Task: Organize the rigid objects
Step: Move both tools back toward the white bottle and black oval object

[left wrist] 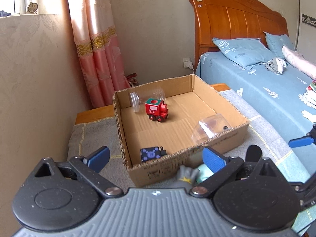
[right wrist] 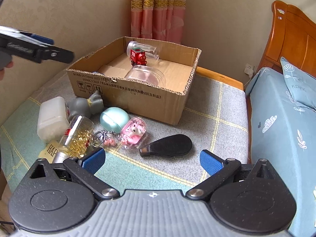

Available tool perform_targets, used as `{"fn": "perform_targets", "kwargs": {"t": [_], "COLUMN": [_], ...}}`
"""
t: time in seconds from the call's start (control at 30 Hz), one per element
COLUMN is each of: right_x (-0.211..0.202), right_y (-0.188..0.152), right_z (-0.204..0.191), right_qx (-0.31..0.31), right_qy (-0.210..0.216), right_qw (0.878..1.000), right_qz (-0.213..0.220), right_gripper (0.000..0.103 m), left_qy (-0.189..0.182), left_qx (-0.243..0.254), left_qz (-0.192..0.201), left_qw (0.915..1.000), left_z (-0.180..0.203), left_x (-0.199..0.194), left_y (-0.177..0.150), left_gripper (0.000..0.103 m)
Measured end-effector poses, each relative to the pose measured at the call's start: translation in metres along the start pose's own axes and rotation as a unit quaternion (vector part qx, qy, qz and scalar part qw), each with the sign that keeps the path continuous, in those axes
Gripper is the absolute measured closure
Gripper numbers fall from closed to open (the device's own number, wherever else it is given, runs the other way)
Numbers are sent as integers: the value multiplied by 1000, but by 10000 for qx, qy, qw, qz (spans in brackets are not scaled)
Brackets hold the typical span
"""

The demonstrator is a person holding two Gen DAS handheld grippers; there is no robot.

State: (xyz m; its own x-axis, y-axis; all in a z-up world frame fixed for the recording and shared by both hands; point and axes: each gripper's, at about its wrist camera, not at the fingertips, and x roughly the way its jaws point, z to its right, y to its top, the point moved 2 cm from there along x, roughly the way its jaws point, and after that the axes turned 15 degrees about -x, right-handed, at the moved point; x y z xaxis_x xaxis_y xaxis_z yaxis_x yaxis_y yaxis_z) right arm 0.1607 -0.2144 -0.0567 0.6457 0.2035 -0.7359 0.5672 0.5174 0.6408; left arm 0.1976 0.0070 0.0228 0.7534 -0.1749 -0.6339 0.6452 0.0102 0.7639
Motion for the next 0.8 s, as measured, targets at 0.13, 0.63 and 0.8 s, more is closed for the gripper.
{"fn": "perform_targets", "kwargs": {"t": [0.13, 0.63, 0.8], "right_x": [7, 26, 25], "right_y": [-14, -68, -71], "right_z": [-4, -25, -25], "right_qx": [73, 579, 529], "right_qy": [-64, -168, -186], "right_qw": [9998, 9964, 9975], "right_qz": [-181, -588, -440], "right_gripper": [0, 0, 0], "left_qy": [-76, 131, 107], "left_qx": [12, -445, -412], "left_qz": [-40, -1066, -1144], "left_qw": [10000, 9932, 9925], "left_z": [-1, -36, -44], "left_x": [-15, 6, 19], "left_y": [-22, -129, -143], "left_gripper": [2, 2, 1]}}
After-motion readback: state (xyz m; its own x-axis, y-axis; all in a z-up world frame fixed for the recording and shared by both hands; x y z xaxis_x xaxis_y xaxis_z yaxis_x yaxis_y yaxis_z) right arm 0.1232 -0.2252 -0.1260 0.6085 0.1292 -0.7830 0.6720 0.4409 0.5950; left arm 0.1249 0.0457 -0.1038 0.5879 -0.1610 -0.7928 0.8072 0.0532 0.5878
